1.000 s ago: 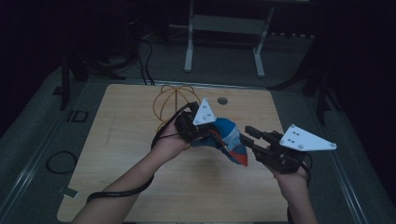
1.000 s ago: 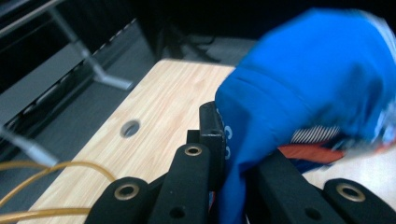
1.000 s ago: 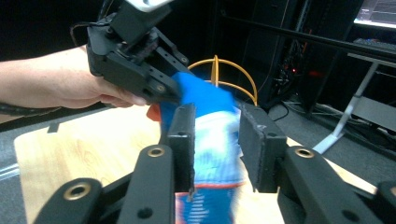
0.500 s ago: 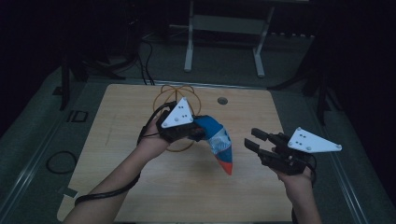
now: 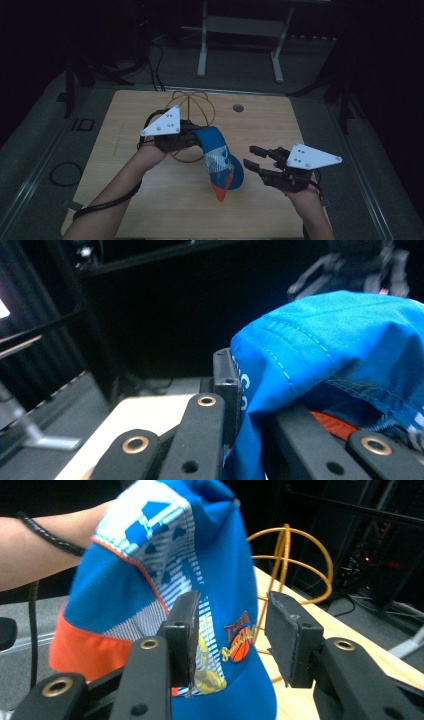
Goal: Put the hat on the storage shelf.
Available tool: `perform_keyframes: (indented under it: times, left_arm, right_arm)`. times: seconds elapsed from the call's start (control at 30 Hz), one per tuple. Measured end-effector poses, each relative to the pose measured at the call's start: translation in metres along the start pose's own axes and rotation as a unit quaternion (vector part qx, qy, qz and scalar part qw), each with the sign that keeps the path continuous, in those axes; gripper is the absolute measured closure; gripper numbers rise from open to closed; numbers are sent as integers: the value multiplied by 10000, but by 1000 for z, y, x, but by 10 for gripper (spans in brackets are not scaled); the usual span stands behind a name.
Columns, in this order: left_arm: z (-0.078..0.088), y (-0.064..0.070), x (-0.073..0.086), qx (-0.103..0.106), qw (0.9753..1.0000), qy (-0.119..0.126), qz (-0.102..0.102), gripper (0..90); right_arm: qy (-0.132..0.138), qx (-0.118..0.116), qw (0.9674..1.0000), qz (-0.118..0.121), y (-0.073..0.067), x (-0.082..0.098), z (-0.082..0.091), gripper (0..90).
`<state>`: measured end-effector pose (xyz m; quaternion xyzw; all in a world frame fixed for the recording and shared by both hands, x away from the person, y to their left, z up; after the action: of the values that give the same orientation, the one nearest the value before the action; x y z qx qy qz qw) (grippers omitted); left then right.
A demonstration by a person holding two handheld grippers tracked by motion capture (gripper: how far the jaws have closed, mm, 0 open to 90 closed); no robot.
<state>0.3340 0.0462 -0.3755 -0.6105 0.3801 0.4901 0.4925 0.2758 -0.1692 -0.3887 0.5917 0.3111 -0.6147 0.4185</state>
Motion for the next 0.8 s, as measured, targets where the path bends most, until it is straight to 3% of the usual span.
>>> perform_keyframes:
  times: [0.1, 0.27, 0.37, 0.47, 0.6, 0.73, 0.77, 0.8]
  left_arm:
    - [0, 1, -2, 178, 9990, 346, 202, 900]
    - [-1, 8, -8, 515, 9945, 838, 358, 900]
    - [-3, 11, -11, 668, 9923, 971, 388, 900]
    - [-7, 14, -10, 714, 9925, 927, 363, 900]
    - [-10, 14, -8, 661, 9938, 812, 380, 900]
    - [-10, 14, -6, 632, 9946, 749, 347, 900]
    - [-10, 14, -5, 614, 9952, 694, 320, 900]
    - [-10, 14, -4, 618, 9953, 686, 294, 900]
  right_arm:
    - [51, -126, 9999, 18, -6, -2, -8, 538]
    - [66, -237, 9996, 117, -15, -5, -22, 486]
    - [74, -232, 9994, 246, -19, -8, -28, 487]
    - [76, -263, 9992, 296, -22, -11, -32, 491]
    - [58, -152, 9992, 359, -22, -12, -36, 575]
    - [16, 30, 9993, 359, -18, -10, -41, 796]
    - [-38, 104, 9992, 374, -17, -9, -42, 886]
    - [-63, 150, 9993, 343, -16, -9, -42, 900]
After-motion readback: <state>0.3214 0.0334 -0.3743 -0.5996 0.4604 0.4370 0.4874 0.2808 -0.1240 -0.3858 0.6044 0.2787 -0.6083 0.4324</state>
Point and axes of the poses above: each handheld gripper's, and its own axes: z roughly backward along the jaws, x roughly out of its underside, y roughly to its right, the point moved 6 cm from there along -z, roughly forward along the jaws, and after that the axes turned 9 degrees about y, right-handed, at the moved point
